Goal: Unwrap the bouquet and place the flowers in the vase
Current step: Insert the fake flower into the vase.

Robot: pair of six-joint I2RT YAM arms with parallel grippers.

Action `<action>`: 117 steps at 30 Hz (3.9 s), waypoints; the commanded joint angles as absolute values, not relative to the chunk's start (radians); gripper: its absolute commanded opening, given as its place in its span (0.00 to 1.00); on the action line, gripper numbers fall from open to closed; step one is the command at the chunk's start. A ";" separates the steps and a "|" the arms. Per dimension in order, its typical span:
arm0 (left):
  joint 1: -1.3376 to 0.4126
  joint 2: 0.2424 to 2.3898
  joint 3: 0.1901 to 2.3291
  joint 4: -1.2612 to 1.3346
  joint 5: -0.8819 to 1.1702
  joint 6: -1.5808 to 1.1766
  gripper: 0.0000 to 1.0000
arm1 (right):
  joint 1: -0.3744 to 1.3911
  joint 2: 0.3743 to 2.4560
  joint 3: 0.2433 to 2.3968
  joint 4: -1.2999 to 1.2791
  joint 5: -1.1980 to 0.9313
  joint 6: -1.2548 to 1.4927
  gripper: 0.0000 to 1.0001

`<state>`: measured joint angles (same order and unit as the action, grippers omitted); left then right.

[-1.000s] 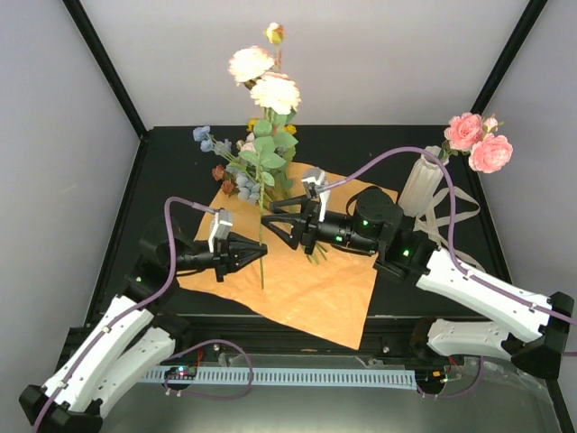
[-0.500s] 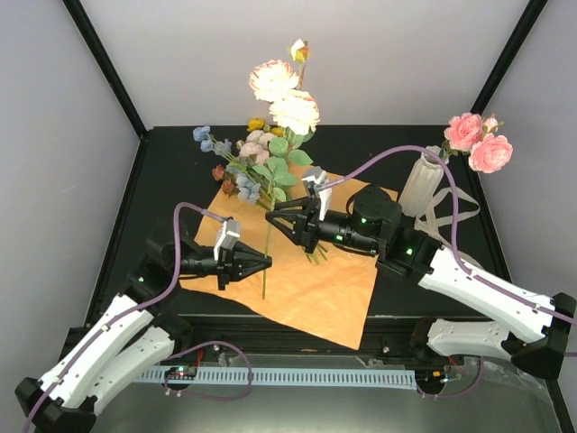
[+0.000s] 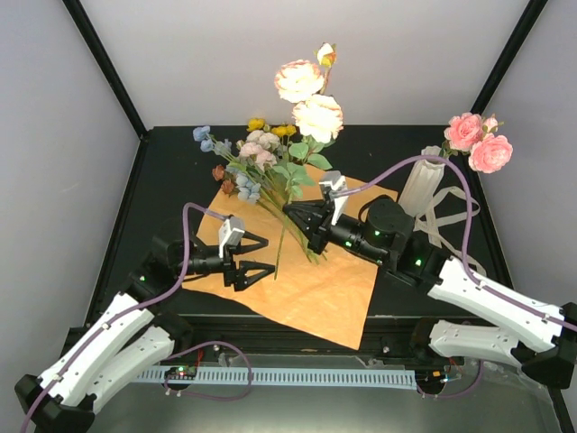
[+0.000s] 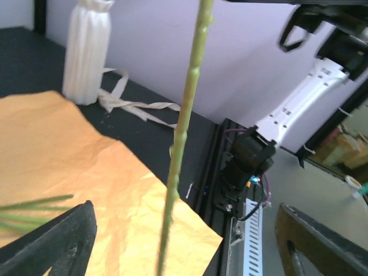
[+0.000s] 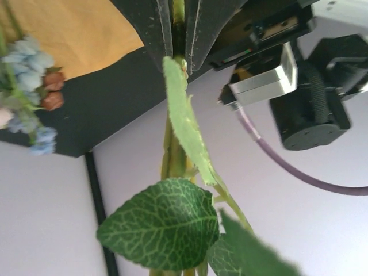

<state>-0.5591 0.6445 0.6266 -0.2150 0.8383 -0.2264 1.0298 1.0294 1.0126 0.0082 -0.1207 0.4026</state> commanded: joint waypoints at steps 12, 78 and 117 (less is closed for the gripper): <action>-0.565 0.649 0.729 -0.427 0.516 -0.127 0.99 | 0.995 0.959 1.041 -0.024 0.745 0.023 0.01; -0.567 0.573 0.670 -0.394 0.485 -0.127 0.99 | 0.160 1.133 1.299 -0.051 0.447 0.035 0.01; -0.566 0.590 0.668 -0.388 0.491 -0.130 0.99 | 0.125 1.349 1.292 -0.101 0.543 0.064 0.23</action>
